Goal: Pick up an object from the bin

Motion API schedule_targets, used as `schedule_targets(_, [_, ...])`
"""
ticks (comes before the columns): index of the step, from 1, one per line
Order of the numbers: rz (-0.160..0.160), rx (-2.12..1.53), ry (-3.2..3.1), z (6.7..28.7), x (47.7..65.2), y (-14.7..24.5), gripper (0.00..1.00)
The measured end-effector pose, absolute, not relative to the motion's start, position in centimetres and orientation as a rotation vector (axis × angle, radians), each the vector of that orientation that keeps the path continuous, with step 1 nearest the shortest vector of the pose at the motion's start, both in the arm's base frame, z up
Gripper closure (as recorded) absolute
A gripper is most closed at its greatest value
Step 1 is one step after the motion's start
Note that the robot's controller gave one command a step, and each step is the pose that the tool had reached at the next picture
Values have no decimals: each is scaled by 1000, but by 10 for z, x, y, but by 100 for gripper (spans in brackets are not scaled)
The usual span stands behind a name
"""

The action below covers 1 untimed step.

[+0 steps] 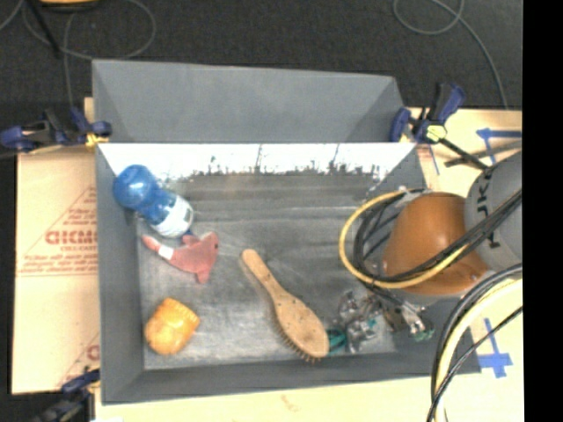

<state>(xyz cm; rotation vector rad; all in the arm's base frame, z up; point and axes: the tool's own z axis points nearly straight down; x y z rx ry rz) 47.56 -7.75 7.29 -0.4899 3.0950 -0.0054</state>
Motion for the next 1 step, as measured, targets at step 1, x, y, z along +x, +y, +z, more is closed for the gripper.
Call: schedule_targets(1, [-3,-490,3099,77,475,-77,100])
